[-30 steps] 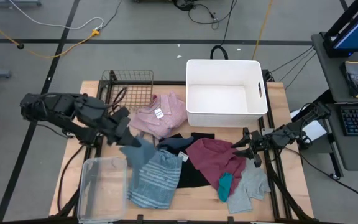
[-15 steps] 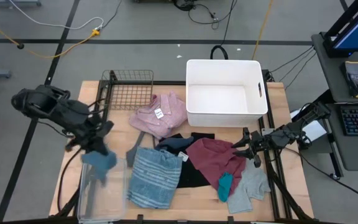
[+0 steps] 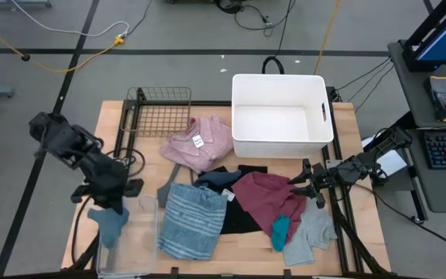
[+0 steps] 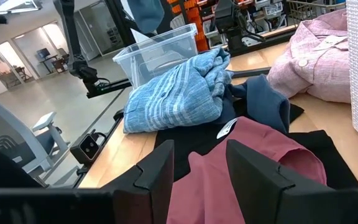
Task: Pick & Place Cloths
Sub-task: Put the left gray sock into the transparent container
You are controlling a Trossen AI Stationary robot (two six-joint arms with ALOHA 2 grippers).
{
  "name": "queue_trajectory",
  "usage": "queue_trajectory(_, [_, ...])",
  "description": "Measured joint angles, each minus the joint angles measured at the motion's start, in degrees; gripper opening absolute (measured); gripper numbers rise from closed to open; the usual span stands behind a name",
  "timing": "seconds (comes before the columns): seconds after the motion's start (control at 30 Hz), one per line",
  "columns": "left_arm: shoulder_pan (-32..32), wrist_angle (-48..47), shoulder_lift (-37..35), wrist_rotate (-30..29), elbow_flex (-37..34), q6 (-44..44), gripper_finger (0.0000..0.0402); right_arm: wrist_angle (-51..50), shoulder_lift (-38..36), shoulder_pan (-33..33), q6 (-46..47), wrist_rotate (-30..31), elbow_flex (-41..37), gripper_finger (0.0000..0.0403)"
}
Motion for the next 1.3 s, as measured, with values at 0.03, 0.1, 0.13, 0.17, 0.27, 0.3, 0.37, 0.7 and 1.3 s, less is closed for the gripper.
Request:
queue_trajectory(0.03, [-0.5, -1.1, 0.8, 0.0, 0.0, 0.6, 0.0003, 0.0, 0.0, 0.0, 0.0, 0.0, 0.0, 0.0139])
queue_trajectory(0.1, [-1.5, -4.0, 2.5, -0.1, 0.0, 1.8, 0.0003, 0.0, 0.0, 0.0, 0.0, 0.0, 0.0, 0.0139])
queue_trajectory(0.13, [-2.0, -5.0, 3.4, -0.4, 0.0, 2.4, 0.0003, 0.0, 0.0, 0.0, 0.0, 0.0, 0.0, 0.0139])
queue_trajectory(0.17, [-2.4, -5.1, 4.2, -0.9, 0.0, 2.9, 0.0003, 0.0, 0.0, 0.0, 0.0, 0.0, 0.0, 0.0139])
queue_trajectory(0.27, [-3.5, -4.6, 6.4, -5.4, 0.0, 3.9, 0.0003, 0.0, 0.0, 0.0, 0.0, 0.0, 0.0, 0.0139])
queue_trajectory(0.3, [-3.8, -4.7, 7.1, -6.5, 0.0, 4.4, 0.0003, 0.0, 0.0, 0.0, 0.0, 0.0, 0.0, 0.0139])
queue_trajectory(0.37, [-4.1, -4.8, 8.5, -8.0, 0.0, 5.3, 0.0003, 0.0, 0.0, 0.0, 0.0, 0.0, 0.0, 0.0139])
queue_trajectory(0.7, [-7.3, -4.8, 13.8, -11.7, 0.0, 6.5, 0.0003, 0.0, 0.0, 0.0, 0.0, 0.0, 0.0, 0.0139])
queue_trajectory(1.3, [-15.6, -4.8, 26.4, -17.6, 0.0, 3.2, 0.0003, 0.0, 0.0, 0.0, 0.2, 0.0, 0.0, 0.0139])
